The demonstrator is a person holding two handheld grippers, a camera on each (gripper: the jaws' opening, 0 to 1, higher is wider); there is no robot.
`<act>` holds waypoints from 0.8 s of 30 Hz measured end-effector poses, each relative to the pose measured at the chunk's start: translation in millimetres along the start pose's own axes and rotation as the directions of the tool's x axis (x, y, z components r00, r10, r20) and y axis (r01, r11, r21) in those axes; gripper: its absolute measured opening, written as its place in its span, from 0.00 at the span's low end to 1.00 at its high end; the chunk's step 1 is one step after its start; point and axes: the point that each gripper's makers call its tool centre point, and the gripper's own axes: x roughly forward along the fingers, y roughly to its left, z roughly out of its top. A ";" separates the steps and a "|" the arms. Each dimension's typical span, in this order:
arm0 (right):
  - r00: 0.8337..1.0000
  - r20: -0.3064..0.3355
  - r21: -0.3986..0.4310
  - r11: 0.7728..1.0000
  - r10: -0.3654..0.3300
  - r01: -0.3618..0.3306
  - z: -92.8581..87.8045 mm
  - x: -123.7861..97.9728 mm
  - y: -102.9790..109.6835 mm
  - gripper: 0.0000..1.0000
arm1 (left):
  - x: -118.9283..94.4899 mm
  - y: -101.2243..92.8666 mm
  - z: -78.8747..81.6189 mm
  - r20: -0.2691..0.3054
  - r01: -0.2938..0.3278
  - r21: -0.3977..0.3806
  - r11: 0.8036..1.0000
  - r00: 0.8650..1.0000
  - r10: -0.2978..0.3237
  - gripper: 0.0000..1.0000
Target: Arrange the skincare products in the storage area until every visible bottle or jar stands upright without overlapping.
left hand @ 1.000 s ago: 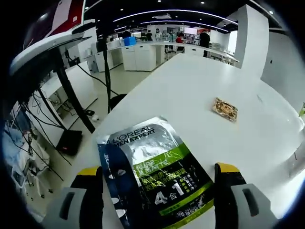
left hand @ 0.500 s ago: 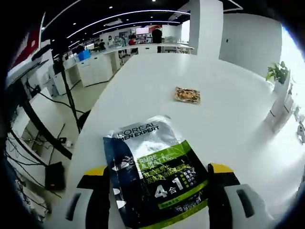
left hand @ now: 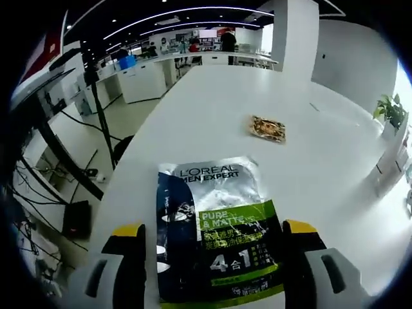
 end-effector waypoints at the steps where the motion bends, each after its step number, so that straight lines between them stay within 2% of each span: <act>1: 1.000 -0.001 0.001 1.000 -0.001 0.001 -0.3 0.1 -0.3 0.33 | 0.2 0.3 -0.2 0.000 -0.002 -0.003 1.000 1.000 0.002 0.90; 4: 1.000 -0.003 0.005 1.000 -0.003 0.003 -0.5 0.2 -1.1 0.33 | -1.2 -0.1 -1.5 0.006 0.000 -0.001 1.000 1.000 0.000 0.87; 6: 1.000 -0.004 0.005 1.000 -0.004 0.004 -0.8 0.3 -1.3 0.33 | -0.8 -5.9 0.4 0.016 0.029 0.042 0.999 0.999 -0.030 0.76; 7: 1.000 -0.004 0.005 1.000 -0.004 0.004 -0.8 0.3 -1.4 0.32 | -0.8 -6.9 -0.8 0.010 0.023 0.028 0.999 1.000 -0.023 0.72; 13: 1.000 -0.005 0.005 1.000 -0.007 0.007 -1.0 0.3 -1.8 0.32 | 0.8 -6.0 -0.2 0.019 0.028 0.011 1.000 0.999 -0.028 0.68; 14: 1.000 -0.005 0.004 1.000 -0.008 0.008 -0.9 0.2 -2.1 0.32 | -2.2 -3.6 0.0 0.019 0.027 0.003 1.000 0.999 -0.027 0.59; 15: 1.000 -0.004 0.004 1.000 -0.009 0.009 -0.8 0.2 -2.2 0.32 | -2.4 -11.1 1.6 0.028 0.072 0.004 0.997 0.997 -0.072 0.57; 16: 1.000 -0.005 0.003 1.000 -0.009 0.009 -0.8 0.2 -2.1 0.31 | -4.1 -8.5 0.0 0.023 0.048 0.009 0.999 0.999 -0.049 0.51; 17: 1.000 -0.006 0.001 1.000 -0.008 0.008 -1.0 0.2 -1.9 0.31 | -4.6 -13.5 1.4 0.022 0.081 0.048 0.996 0.996 -0.082 0.43; 21: 1.000 -0.005 -0.003 1.000 -0.009 0.009 -0.9 0.1 -2.0 0.31 | -4.3 -13.1 2.8 0.027 0.077 0.045 0.996 0.997 -0.078 0.37; 22: 1.000 -0.005 -0.002 1.000 -0.009 0.009 -0.7 0.1 -2.0 0.31 | -4.9 -14.5 0.4 0.014 0.086 0.040 0.996 0.996 -0.087 0.32; 23: 1.000 -0.006 0.000 1.000 -0.009 0.009 -0.9 0.1 -2.0 0.31 | -4.9 -22.3 -1.9 0.000 0.128 0.024 0.992 0.992 -0.128 0.28; 24: 1.000 -0.006 -0.001 1.000 -0.010 0.010 -1.1 0.1 -2.4 0.31 | -4.5 -23.9 0.0 0.006 0.138 0.045 0.989 0.990 -0.139 0.23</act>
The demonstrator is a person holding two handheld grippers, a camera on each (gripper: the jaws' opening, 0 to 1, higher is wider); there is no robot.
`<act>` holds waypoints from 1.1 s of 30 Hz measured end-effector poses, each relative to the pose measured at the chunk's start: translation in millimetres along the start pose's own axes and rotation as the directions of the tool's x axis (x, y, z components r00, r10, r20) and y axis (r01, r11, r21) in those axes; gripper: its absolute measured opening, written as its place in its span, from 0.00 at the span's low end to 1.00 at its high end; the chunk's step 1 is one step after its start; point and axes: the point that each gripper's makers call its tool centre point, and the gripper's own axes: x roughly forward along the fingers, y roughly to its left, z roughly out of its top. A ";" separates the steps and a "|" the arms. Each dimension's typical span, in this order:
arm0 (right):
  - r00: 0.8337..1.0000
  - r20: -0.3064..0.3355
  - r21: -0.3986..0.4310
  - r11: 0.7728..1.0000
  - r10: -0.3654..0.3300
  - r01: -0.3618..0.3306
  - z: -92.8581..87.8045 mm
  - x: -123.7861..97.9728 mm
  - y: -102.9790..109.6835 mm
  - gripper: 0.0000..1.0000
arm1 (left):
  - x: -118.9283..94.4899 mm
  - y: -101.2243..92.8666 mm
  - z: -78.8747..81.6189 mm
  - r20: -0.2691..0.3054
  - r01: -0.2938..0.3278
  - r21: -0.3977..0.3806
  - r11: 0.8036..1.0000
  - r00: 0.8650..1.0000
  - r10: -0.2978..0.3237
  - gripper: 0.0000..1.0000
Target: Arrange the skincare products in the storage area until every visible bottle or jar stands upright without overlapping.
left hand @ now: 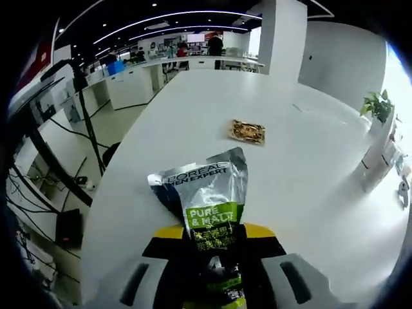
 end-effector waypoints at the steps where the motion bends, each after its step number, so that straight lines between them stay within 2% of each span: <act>1: 1.000 0.001 0.003 1.000 0.000 0.000 0.2 -0.1 -0.4 0.30 | -0.5 1.3 -0.3 -0.001 -0.019 0.002 1.000 1.000 0.019 0.21; 2: 1.000 0.003 0.005 1.000 -0.002 0.001 0.4 -0.2 -0.9 0.30 | -1.6 -3.9 -1.1 -0.009 0.005 -0.032 0.999 1.000 -0.005 0.20; 3: 1.000 0.004 0.008 1.000 -0.003 0.003 0.5 -0.3 -1.5 0.30 | -2.7 -11.3 -1.6 -0.014 0.043 -0.035 0.998 0.999 -0.043 0.19; 5: 1.000 0.003 0.019 1.000 -0.006 0.006 0.3 -0.3 -3.3 0.30 | -9.4 -20.8 0.5 0.006 0.058 -0.025 0.998 0.998 -0.058 0.17; 6: 1.000 0.005 0.030 1.000 -0.010 0.010 0.5 -0.5 -5.3 0.30 | -16.0 -32.0 5.9 0.052 0.091 -0.040 0.995 0.995 -0.089 0.16; 7: 1.000 0.008 0.039 0.999 -0.013 0.013 0.8 -0.6 -6.8 0.29 | -20.7 -37.3 5.8 0.059 0.105 -0.060 0.993 0.993 -0.101 0.15; 8: 1.000 0.009 0.049 0.999 -0.019 0.019 1.1 -0.9 -8.9 0.29 | -28.4 -49.1 7.0 0.083 0.147 -0.063 0.987 0.987 -0.141 0.14; 10: 1.000 0.011 0.062 0.998 -0.022 0.021 1.2 -1.0 -9.8 0.29 | -41.3 -61.5 6.9 0.111 0.174 -0.081 0.981 0.980 -0.165 0.13; 11: 1.000 0.012 0.068 0.997 -0.023 0.022 1.3 -1.2 -9.6 0.29 | -51.8 -73.6 6.5 0.136 0.211 -0.058 0.976 0.970 -0.201 0.12; 14: 1.000 0.021 0.064 0.998 -0.016 0.015 3.1 -1.6 -6.9 0.30 | -77.9 -99.0 -4.2 0.165 0.262 -0.033 0.964 0.953 -0.254 0.12; 15: 1.000 0.024 0.060 0.998 -0.011 0.010 3.8 -1.8 -5.1 0.30 | -84.8 -102.4 -10.4 0.160 0.255 -0.047 0.966 0.956 -0.245 0.12; 17: 1.000 0.029 0.056 0.998 -0.005 0.003 4.9 -2.0 -3.2 0.30 | -102.4 -119.2 -20.2 0.180 0.300 -0.034 0.953 0.940 -0.290 0.11; 18: 1.000 0.030 0.056 0.998 -0.004 0.002 5.2 -2.0 -2.9 0.30 | -108.2 -122.1 -24.9 0.182 0.298 -0.043 0.953 0.941 -0.286 0.11; 20: 0.999 0.040 0.059 0.998 -0.006 0.003 7.0 -3.4 -3.6 0.31 | -123.5 -136.3 -35.0 0.193 0.341 -0.034 0.939 0.925 -0.329 0.11; 22: 0.998 0.070 0.097 0.995 0.005 -0.012 12.5 -5.6 -3.5 0.32 | -138.1 -149.3 -43.1 0.204 0.370 -0.023 0.929 0.911 -0.358 0.11; 23: 0.997 0.073 0.109 0.994 0.011 -0.019 13.1 -5.6 -2.6 0.34 | -139.9 -151.2 -44.5 0.204 0.373 -0.022 0.928 0.910 -0.361 0.11; 24: 0.992 0.102 0.179 0.980 0.070 -0.088 18.0 -5.1 4.6 0.36 | -148.8 -163.8 -51.3 0.200 0.405 -0.006 0.915 0.896 -0.395 0.11; 25: 0.990 0.113 0.211 0.971 0.089 -0.111 20.1 -6.4 5.0 0.37 | -150.8 -169.6 -55.5 0.195 0.423 0.002 0.906 0.889 -0.415 0.11; 26: 0.988 0.132 0.218 0.970 0.080 -0.108 23.7 -8.2 1.2 0.38 | -154.3 -176.8 -63.0 0.176 0.433 0.043 0.901 0.884 -0.433 0.10; 27: 0.985 0.155 0.235 0.965 0.080 -0.115 27.8 -10.0 -0.7 0.38 | -155.6 -179.1 -66.1 0.173 0.424 0.055 0.904 0.888 -0.427 0.10; 29: 0.974 0.205 0.277 0.949 0.095 -0.151 38.3 -13.6 -4.7 0.43 | -162.1 -188.7 -72.4 0.178 0.449 0.042 0.892 0.876 -0.449 0.10; 30: 0.969 0.234 0.308 0.940 0.076 -0.147 45.2 -15.6 -11.6 0.43 | -167.8 -196.8 -73.7 0.194 0.479 0.047 0.877 0.857 -0.478 0.09; 31: 0.965 0.254 0.336 0.930 0.064 -0.150 49.8 -17.0 -16.1 0.44 | -171.5 -202.0 -74.8 0.197 0.496 0.064 0.866 0.845 -0.498 0.09; 32: 0.958 0.281 0.382 0.909 0.059 -0.168 55.8 -18.5 -20.1 0.44 | -176.7 -209.3 -77.0 0.191 0.519 0.099 0.849 0.828 -0.528 0.09; 33: 0.955 0.291 0.415 0.892 0.054 -0.177 58.5 -19.5 -23.2 0.45 | -180.0 -213.4 -77.9 0.187 0.529 0.119 0.840 0.819 -0.542 0.09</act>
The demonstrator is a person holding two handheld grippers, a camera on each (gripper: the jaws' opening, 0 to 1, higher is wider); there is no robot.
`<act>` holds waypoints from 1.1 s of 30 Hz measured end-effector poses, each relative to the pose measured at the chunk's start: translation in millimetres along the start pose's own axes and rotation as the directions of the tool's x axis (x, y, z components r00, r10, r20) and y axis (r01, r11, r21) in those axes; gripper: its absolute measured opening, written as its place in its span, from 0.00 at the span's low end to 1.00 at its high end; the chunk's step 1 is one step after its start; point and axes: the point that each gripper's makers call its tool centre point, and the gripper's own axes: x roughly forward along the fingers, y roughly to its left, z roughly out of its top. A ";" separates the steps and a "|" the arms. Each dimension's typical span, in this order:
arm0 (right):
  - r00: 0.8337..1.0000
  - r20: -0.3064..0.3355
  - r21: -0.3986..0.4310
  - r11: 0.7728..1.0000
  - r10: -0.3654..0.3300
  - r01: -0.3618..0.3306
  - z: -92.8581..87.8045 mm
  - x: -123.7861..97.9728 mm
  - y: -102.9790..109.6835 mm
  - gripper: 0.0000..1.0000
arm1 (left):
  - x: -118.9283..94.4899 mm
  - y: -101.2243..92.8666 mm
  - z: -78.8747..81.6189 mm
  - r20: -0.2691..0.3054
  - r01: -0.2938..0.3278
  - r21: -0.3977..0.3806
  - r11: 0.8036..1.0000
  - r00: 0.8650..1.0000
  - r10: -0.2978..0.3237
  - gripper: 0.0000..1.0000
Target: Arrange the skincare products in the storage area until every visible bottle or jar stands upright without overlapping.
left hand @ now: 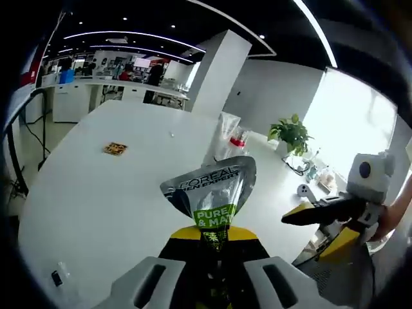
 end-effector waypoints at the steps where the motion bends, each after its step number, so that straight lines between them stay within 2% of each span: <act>1: 1.000 0.016 0.023 1.000 -0.003 0.003 4.5 -0.3 -2.1 0.45 | -0.9 -4.3 -0.1 0.000 0.013 0.004 1.000 1.000 -0.013 0.09; 2: 0.999 0.050 0.053 0.999 -0.011 0.008 12.2 -1.4 -4.9 0.45 | -2.4 -8.3 1.1 0.006 0.018 0.003 1.000 1.000 -0.018 0.09; 5: 0.997 0.071 0.120 0.993 0.003 -0.012 19.2 -2.4 -4.7 0.42 | -4.4 -19.5 1.4 0.013 0.054 0.001 0.999 0.998 -0.054 0.09; 9: 0.997 0.065 0.196 0.979 0.050 -0.062 18.0 0.8 3.7 0.37 | -2.8 -38.2 -4.9 -0.003 0.100 0.049 0.994 0.995 -0.100 0.09; 13: 0.999 0.039 0.216 0.976 0.023 -0.031 11.5 4.7 0.8 0.31 | -0.4 -51.2 -10.4 -0.030 0.126 0.113 0.985 0.992 -0.124 0.09; 16: 0.998 0.054 0.336 0.942 -0.011 -0.008 11.4 3.0 -9.1 0.18 | -1.0 -55.8 -9.2 -0.027 0.129 0.165 0.978 0.992 -0.126 0.09; 17: 0.998 0.051 0.391 0.920 0.020 -0.039 10.9 1.8 -6.3 0.17 | -0.5 -56.9 -8.7 -0.027 0.128 0.171 0.977 0.992 -0.125 0.09; 18: 0.999 0.036 0.393 0.919 0.009 -0.023 8.3 0.3 -9.2 0.16 | 0.2 -56.8 -9.2 -0.032 0.128 0.177 0.976 0.992 -0.124 0.09; 19: 0.999 0.040 0.351 0.936 0.012 -0.026 9.7 -0.9 -9.3 0.15 | 1.2 -58.3 -9.8 -0.035 0.131 0.185 0.974 0.991 -0.126 0.10; 20: 0.999 0.042 0.332 0.943 0.017 -0.030 10.7 -2.0 -9.2 0.14 | 1.4 -58.6 -9.6 -0.034 0.131 0.187 0.973 0.991 -0.127 0.10; 23: 0.999 0.028 0.340 0.939 0.041 -0.048 12.5 -4.4 -11.0 0.12 | 2.6 -59.7 -7.4 -0.018 0.137 0.197 0.971 0.991 -0.136 0.13; 26: 0.998 0.023 0.337 0.940 0.054 -0.059 14.4 -6.3 -12.3 0.10 | 5.0 -61.6 -6.5 -0.007 0.158 0.150 0.976 0.987 -0.159 0.20; 28: 0.997 0.018 0.327 0.942 0.070 -0.072 16.4 -8.9 -14.6 0.09 | 6.1 -65.6 -2.3 0.027 0.185 0.060 0.981 0.982 -0.187 0.26; 30: 0.997 0.023 0.322 0.943 0.080 -0.083 20.6 -12.9 -16.5 0.08 | 5.4 -67.8 1.7 0.061 0.217 0.002 0.976 0.974 -0.216 0.35; 33: 0.994 0.012 0.317 0.942 0.110 -0.108 22.5 -17.6 -19.1 0.08 | 1.6 -62.9 13.7 0.166 0.250 -0.115 0.961 0.959 -0.229 0.44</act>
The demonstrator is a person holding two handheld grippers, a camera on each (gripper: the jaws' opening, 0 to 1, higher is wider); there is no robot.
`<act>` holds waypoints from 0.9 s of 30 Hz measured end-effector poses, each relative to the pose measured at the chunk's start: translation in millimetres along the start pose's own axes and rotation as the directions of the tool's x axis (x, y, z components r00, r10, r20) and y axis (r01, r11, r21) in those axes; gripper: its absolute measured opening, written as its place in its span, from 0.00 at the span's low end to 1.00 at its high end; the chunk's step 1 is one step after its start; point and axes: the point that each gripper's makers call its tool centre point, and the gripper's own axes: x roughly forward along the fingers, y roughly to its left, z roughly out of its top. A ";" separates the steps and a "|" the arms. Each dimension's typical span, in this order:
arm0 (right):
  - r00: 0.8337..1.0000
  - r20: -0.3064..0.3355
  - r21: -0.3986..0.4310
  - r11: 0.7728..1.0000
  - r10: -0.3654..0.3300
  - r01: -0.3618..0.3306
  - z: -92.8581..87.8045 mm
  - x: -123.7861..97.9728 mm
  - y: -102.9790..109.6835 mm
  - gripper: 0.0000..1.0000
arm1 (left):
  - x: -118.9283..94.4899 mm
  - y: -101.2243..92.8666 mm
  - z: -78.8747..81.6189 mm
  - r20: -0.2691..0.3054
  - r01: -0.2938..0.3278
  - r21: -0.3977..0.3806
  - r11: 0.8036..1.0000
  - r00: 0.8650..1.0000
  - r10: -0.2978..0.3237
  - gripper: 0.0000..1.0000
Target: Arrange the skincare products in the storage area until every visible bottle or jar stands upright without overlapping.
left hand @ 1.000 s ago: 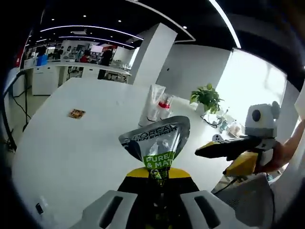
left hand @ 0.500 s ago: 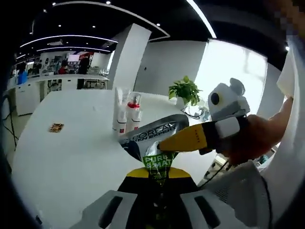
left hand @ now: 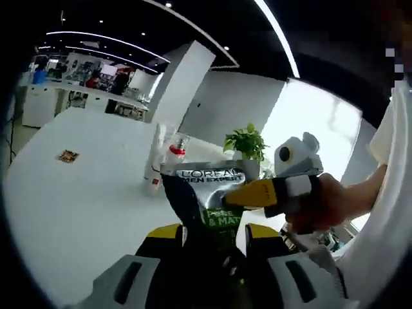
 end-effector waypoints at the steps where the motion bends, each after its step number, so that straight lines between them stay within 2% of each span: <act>1: 1.000 -0.019 0.004 1.000 0.025 -0.025 -0.6 -1.6 1.6 0.08 | -1.7 1.0 2.9 0.034 0.015 -0.036 0.999 0.999 -0.014 0.47; 3: 0.997 -0.047 0.001 0.998 0.066 -0.066 -2.0 -4.1 5.5 0.07 | -3.8 2.8 3.1 0.066 0.039 -0.128 0.991 0.997 -0.030 0.57; 5: 0.992 -0.063 -0.010 0.994 0.112 -0.113 -0.7 -7.6 11.5 0.07 | -4.2 -2.1 3.1 0.074 0.094 -0.228 0.969 0.994 -0.079 0.61; 7: 0.977 -0.086 0.025 0.981 0.196 -0.195 -2.0 -11.2 24.6 0.07 | -4.5 -19.9 4.9 0.094 0.213 -0.307 0.928 0.977 -0.193 0.53; 8: 0.969 -0.092 0.037 0.974 0.228 -0.225 -1.2 -12.9 29.3 0.07 | -4.6 -30.1 5.2 0.103 0.273 -0.347 0.898 0.962 -0.253 0.46; 10: 0.963 -0.106 0.027 0.969 0.249 -0.247 -1.5 -14.5 31.5 0.07 | -4.6 -40.5 3.9 0.099 0.320 -0.380 0.868 0.947 -0.306 0.38; 11: 0.964 -0.116 0.023 0.971 0.240 -0.239 -2.1 -14.6 29.3 0.07 | -3.7 -39.9 0.7 0.086 0.313 -0.397 0.863 0.948 -0.305 0.35; 12: 0.959 -0.125 0.030 0.967 0.254 -0.252 -2.9 -16.0 31.0 0.07 | -2.5 -37.3 0.6 0.089 0.309 -0.387 0.869 0.950 -0.298 0.34; 14: 0.959 -0.142 0.029 0.969 0.246 -0.244 -4.2 -17.1 28.4 0.08 | -3.7 -36.8 -0.7 0.085 0.309 -0.392 0.866 0.950 -0.301 0.31; 21: 0.958 -0.144 0.062 0.969 0.246 -0.239 -7.9 -22.3 24.6 0.08 | -9.2 -36.7 7.1 0.132 0.343 -0.432 0.834 0.939 -0.318 0.16; 23: 0.961 -0.130 0.075 0.968 0.246 -0.238 -8.6 -23.2 21.7 0.09 | -12.8 -37.9 12.4 0.163 0.373 -0.459 0.806 0.928 -0.336 0.06; 24: 0.962 -0.119 0.076 0.969 0.245 -0.237 -8.5 -23.6 20.7 0.10 | -17.4 -40.2 19.1 0.202 0.417 -0.464 0.782 0.909 -0.365 0.04; 25: 0.962 -0.089 0.107 0.963 0.258 -0.248 -5.4 -24.0 22.3 0.09 | -17.0 -34.0 15.8 0.186 0.389 -0.474 0.790 0.921 -0.341 0.03; 26: 0.964 -0.092 0.119 0.964 0.249 -0.237 -6.8 -24.4 20.5 0.09 | -17.4 -31.9 15.6 0.193 0.385 -0.474 0.792 0.923 -0.333 0.03; 27: 0.966 -0.090 0.110 0.966 0.243 -0.233 -7.9 -24.0 20.2 0.09 | -17.2 -32.5 16.7 0.199 0.392 -0.482 0.783 0.920 -0.338 0.03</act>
